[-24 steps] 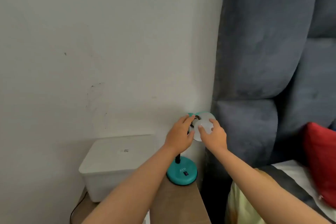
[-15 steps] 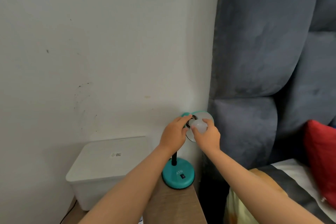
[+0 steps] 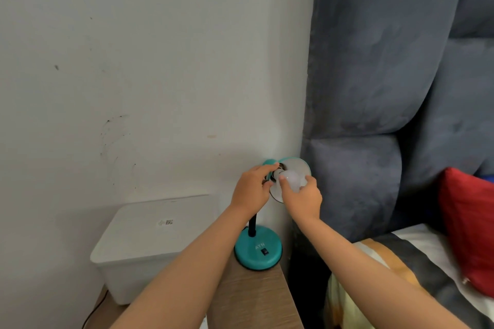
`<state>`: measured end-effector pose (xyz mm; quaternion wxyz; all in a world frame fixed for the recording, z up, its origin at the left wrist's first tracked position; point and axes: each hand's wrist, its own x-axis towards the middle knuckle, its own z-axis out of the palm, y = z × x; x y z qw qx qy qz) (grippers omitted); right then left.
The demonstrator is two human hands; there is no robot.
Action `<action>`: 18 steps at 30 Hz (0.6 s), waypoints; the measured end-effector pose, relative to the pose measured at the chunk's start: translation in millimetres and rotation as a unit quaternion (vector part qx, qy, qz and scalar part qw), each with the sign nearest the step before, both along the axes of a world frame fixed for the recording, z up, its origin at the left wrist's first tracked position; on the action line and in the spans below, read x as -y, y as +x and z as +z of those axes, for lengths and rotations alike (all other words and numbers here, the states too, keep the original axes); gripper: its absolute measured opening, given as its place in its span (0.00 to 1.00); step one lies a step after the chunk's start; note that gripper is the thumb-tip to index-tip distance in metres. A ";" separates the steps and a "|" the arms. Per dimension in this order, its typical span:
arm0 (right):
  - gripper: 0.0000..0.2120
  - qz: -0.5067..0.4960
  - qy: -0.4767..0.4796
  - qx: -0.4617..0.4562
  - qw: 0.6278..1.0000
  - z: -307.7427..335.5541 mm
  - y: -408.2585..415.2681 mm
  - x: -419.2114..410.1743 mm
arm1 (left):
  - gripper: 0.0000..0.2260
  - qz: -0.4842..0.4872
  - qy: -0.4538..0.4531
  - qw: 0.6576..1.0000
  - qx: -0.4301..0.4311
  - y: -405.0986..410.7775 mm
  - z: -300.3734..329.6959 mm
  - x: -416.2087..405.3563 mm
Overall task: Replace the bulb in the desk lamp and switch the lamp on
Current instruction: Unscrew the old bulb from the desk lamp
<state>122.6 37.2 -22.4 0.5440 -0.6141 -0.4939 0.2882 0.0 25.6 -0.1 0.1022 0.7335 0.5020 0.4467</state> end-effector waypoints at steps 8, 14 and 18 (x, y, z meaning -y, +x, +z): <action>0.33 0.024 0.061 0.025 0.998 -0.7 1.7 2.7 | 0.20 0.002 -0.005 1.000 0.006 1.9 0.0 -1.2; 0.29 -0.010 0.010 -0.030 0.999 -4.1 -1.0 -2.5 | 0.20 0.003 -0.003 1.000 0.008 0.6 -0.8 -0.4; 0.33 0.006 0.039 -0.024 0.999 -7.0 0.5 -0.4 | 0.21 0.000 -0.004 1.000 0.008 0.4 -1.0 -1.3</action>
